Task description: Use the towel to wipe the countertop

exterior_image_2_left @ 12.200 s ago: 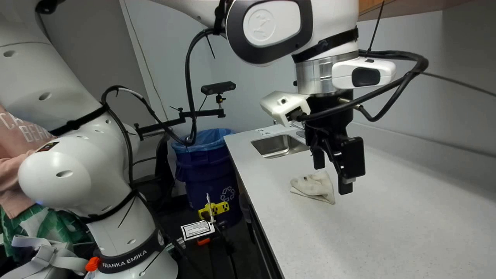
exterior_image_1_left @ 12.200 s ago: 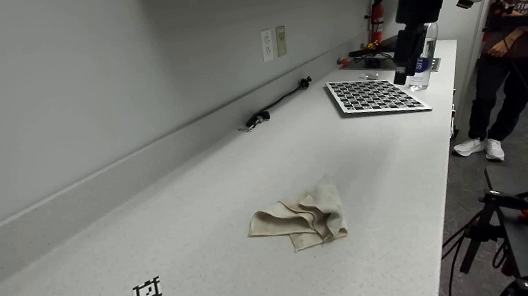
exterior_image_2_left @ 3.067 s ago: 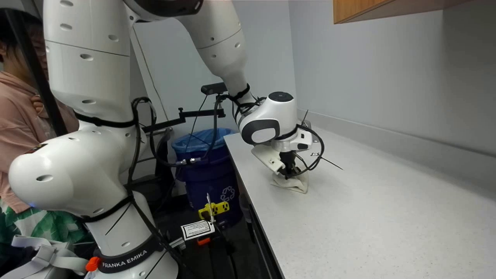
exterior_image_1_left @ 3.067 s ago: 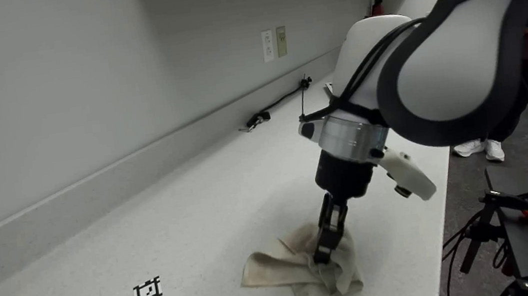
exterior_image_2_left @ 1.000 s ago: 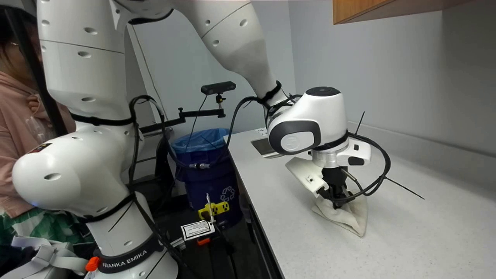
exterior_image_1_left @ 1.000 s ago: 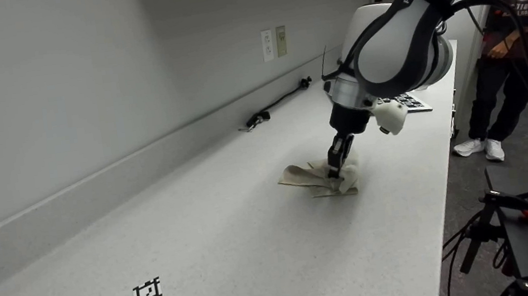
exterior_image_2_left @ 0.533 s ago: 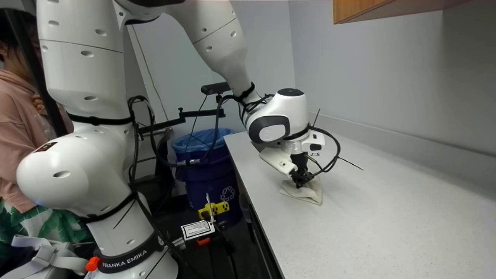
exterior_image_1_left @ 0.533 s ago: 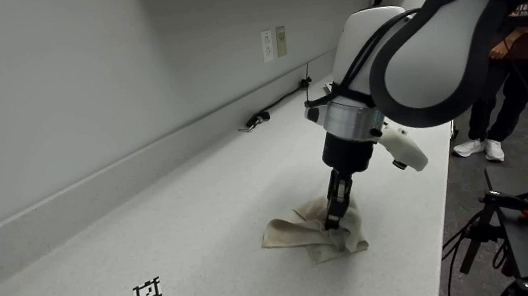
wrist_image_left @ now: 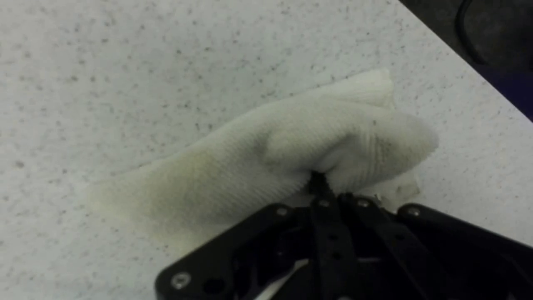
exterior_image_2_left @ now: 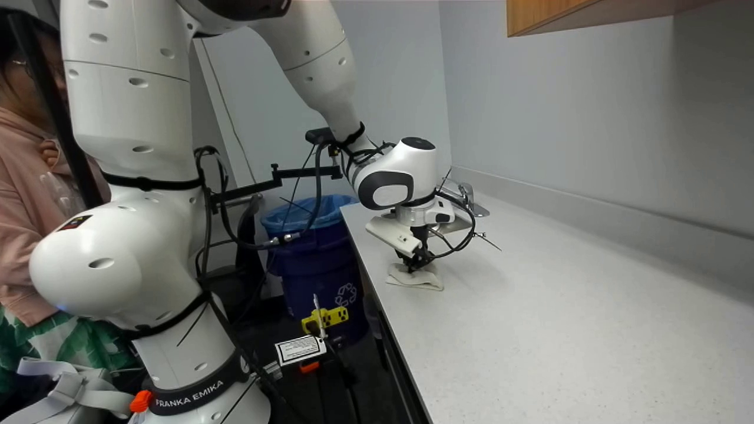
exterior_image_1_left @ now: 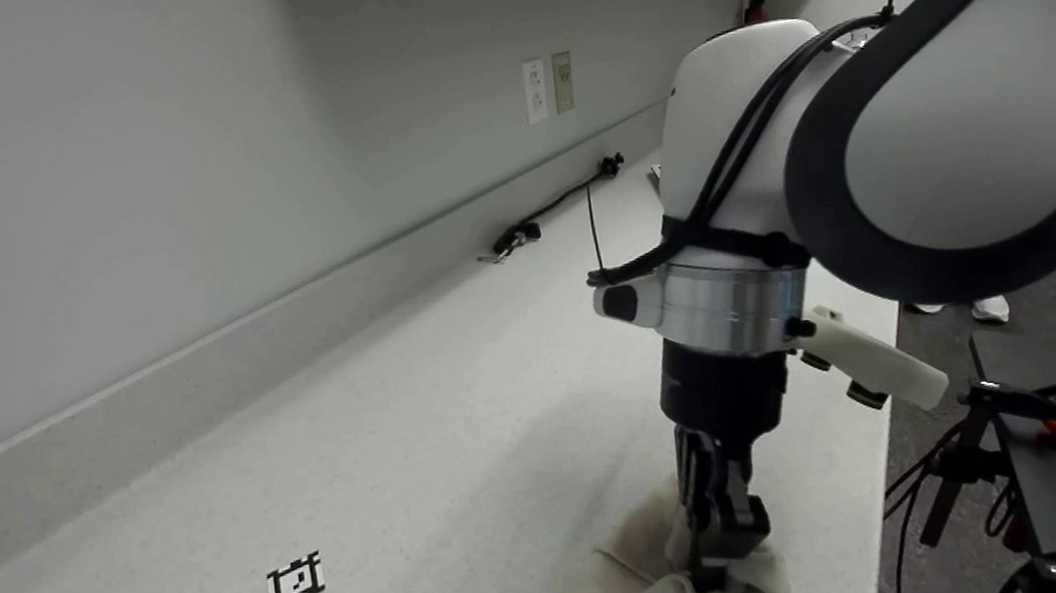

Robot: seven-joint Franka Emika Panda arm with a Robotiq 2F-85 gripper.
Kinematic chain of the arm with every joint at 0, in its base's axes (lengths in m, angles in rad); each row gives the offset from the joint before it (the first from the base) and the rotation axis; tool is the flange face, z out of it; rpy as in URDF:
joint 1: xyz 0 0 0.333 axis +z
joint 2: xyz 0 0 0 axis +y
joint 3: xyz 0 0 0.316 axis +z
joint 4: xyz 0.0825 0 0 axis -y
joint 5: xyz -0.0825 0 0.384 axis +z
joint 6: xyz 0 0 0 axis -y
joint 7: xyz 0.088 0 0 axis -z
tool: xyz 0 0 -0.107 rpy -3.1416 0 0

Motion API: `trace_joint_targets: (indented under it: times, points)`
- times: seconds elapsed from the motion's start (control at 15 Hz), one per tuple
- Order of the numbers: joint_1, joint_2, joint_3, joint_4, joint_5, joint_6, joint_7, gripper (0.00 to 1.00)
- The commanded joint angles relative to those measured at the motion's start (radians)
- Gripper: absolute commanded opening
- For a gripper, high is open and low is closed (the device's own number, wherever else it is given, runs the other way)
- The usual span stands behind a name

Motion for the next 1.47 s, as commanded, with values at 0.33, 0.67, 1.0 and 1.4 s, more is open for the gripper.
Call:
trace_joint_targets:
  times: [0.33,0.67,1.0,1.4]
  points:
    - [0.043,-0.02,-0.33,0.017,-0.259,0.052,0.06,0.01]
    - [0.019,-0.028,-0.46,0.024,-0.299,0.131,0.137,0.01]
    - [0.026,-0.033,-0.474,0.007,-0.271,0.164,0.228,0.01]
    - [0.073,-0.016,-0.422,-0.035,-0.27,0.151,0.3,0.01]
